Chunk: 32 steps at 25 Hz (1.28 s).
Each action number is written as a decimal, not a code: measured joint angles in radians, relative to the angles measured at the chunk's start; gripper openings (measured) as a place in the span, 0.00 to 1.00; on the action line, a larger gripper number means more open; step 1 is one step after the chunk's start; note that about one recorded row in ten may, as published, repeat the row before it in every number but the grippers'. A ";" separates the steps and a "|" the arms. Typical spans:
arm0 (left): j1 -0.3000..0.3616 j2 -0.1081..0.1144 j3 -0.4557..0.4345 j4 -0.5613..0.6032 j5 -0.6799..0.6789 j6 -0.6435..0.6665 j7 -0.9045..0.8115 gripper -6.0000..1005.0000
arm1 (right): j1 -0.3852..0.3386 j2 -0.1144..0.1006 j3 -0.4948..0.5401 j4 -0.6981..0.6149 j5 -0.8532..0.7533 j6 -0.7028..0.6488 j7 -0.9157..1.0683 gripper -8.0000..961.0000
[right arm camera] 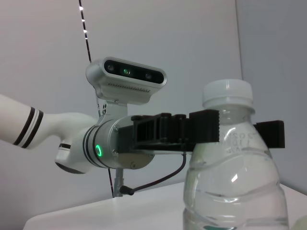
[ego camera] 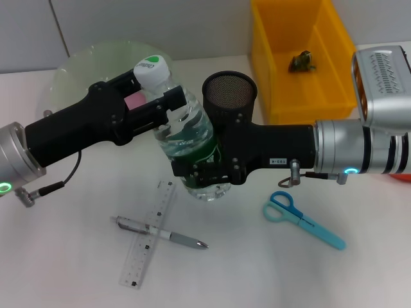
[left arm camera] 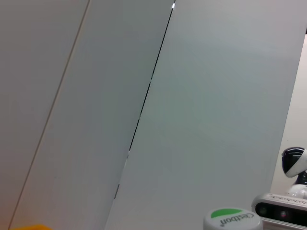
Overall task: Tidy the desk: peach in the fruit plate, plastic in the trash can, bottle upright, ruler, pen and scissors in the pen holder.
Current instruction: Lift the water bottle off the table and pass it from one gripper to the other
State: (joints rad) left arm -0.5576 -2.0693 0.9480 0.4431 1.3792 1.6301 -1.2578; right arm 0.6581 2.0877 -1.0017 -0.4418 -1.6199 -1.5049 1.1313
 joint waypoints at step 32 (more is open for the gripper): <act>-0.005 0.001 -0.008 0.006 -0.006 0.004 0.000 0.72 | 0.003 0.000 0.000 0.000 0.000 0.008 -0.007 0.80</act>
State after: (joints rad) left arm -0.5629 -2.0678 0.9402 0.4495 1.3734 1.6338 -1.2579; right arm 0.6612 2.0877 -1.0017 -0.4418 -1.6199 -1.4970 1.1243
